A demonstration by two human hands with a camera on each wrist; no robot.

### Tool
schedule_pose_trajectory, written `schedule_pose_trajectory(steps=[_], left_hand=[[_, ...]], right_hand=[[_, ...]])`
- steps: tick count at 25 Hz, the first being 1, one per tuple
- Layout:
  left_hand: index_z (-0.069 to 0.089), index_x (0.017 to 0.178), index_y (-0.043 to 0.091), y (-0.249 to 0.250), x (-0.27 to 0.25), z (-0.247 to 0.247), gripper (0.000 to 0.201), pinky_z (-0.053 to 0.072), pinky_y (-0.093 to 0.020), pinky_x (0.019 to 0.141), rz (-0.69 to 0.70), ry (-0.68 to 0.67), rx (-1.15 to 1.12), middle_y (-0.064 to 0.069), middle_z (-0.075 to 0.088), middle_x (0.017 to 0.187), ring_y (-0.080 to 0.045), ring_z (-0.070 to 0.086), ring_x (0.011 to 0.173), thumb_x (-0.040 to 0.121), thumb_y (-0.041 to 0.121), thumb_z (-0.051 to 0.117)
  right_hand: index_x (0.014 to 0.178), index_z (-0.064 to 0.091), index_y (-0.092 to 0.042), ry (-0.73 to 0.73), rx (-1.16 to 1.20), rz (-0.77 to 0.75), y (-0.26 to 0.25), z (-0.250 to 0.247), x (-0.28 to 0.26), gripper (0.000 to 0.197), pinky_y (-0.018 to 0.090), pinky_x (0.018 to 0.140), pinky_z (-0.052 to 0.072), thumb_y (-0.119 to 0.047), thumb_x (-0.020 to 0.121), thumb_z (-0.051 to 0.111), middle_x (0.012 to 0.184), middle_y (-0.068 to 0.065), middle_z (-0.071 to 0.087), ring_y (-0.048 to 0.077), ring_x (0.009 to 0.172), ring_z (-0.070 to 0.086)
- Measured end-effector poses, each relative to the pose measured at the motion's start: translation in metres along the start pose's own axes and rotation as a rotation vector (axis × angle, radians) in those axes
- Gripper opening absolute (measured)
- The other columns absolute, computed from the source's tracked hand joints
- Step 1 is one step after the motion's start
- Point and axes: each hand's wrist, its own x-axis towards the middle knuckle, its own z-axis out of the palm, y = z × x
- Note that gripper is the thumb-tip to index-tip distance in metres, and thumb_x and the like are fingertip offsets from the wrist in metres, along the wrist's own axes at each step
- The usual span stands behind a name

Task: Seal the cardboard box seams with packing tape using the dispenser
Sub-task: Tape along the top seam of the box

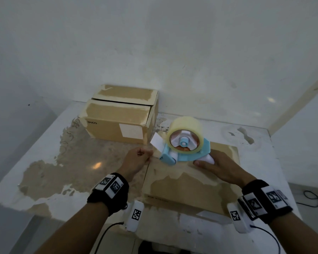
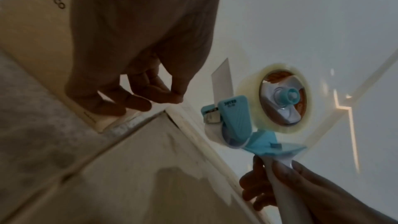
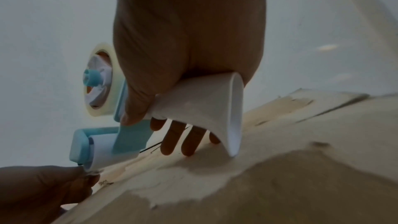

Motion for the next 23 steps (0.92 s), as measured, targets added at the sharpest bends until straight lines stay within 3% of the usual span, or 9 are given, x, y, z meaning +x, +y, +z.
schedule_pose_trajectory(steps=[3,5,7,9,12,14,19,23], left_hand=[[0.053,0.078,0.017,-0.019,-0.003,0.004,0.02,0.043,-0.025,0.058,-0.164,-0.004,-0.159,-0.001,0.059,0.072,-0.012,0.053,0.067,0.09,0.031,0.061],[0.051,0.077,0.017,-0.026,-0.006,0.007,0.022,0.043,-0.026,0.057,-0.166,0.005,-0.193,0.0,0.058,0.069,-0.013,0.053,0.067,0.09,0.031,0.062],[0.052,0.078,0.016,-0.028,-0.005,0.009,0.022,0.042,-0.025,0.053,-0.128,0.015,-0.172,0.0,0.058,0.068,-0.012,0.052,0.062,0.09,0.032,0.062],[0.053,0.08,0.015,-0.028,-0.004,0.01,0.022,0.04,-0.023,0.05,-0.102,0.013,-0.151,-0.001,0.057,0.068,-0.012,0.05,0.059,0.091,0.032,0.061],[0.053,0.081,0.014,-0.03,-0.004,0.009,0.021,0.038,-0.024,0.05,-0.083,0.005,-0.141,-0.002,0.056,0.069,-0.014,0.049,0.06,0.093,0.031,0.057],[0.052,0.081,0.015,-0.034,-0.004,0.008,0.022,0.039,-0.024,0.051,-0.083,-0.007,-0.152,-0.002,0.055,0.069,-0.014,0.049,0.061,0.094,0.033,0.055],[0.052,0.079,0.015,-0.045,0.0,0.007,0.027,0.037,-0.027,0.053,-0.071,-0.05,-0.152,-0.009,0.049,0.073,-0.021,0.044,0.067,0.094,0.037,0.054],[0.051,0.071,0.012,-0.049,0.003,0.013,0.033,0.037,-0.027,0.052,0.025,0.026,-0.004,-0.007,0.05,0.061,-0.018,0.043,0.054,0.097,0.032,0.048]], right_hand=[[0.122,0.06,-0.031,-0.05,-0.069,-0.016,-0.001,0.002,0.005,0.043,0.036,0.094,0.05,-0.053,0.086,0.061,0.122,-0.008,0.067,0.01,0.105,0.062],[0.123,0.06,-0.03,-0.068,-0.092,-0.019,-0.001,-0.001,0.006,0.046,0.039,0.095,0.05,-0.056,0.084,0.06,0.123,-0.007,0.067,0.012,0.106,0.062],[0.122,0.061,-0.028,-0.07,-0.102,-0.011,-0.001,-0.004,0.005,0.04,0.041,0.095,0.05,-0.048,0.088,0.062,0.122,-0.004,0.067,0.014,0.106,0.062],[0.12,0.063,-0.026,-0.079,-0.137,-0.008,-0.003,-0.003,0.005,0.034,0.036,0.092,0.049,-0.042,0.09,0.062,0.12,-0.002,0.068,0.016,0.103,0.062],[0.116,0.063,-0.027,-0.112,-0.215,-0.03,-0.007,-0.002,0.009,0.028,0.016,0.077,0.043,-0.039,0.092,0.06,0.115,-0.004,0.068,0.011,0.095,0.06],[0.117,0.063,-0.027,-0.125,-0.227,-0.037,-0.005,-0.001,0.012,0.028,0.009,0.075,0.038,-0.04,0.092,0.06,0.112,-0.006,0.066,0.009,0.093,0.059],[0.113,0.063,-0.028,-0.128,-0.24,-0.042,-0.003,-0.001,0.015,0.024,0.008,0.073,0.037,-0.039,0.093,0.06,0.104,-0.011,0.063,0.006,0.088,0.058],[0.113,0.064,-0.029,-0.134,-0.239,-0.046,-0.003,0.001,0.014,0.023,0.008,0.073,0.037,-0.04,0.093,0.059,0.103,-0.012,0.064,0.004,0.087,0.058]])
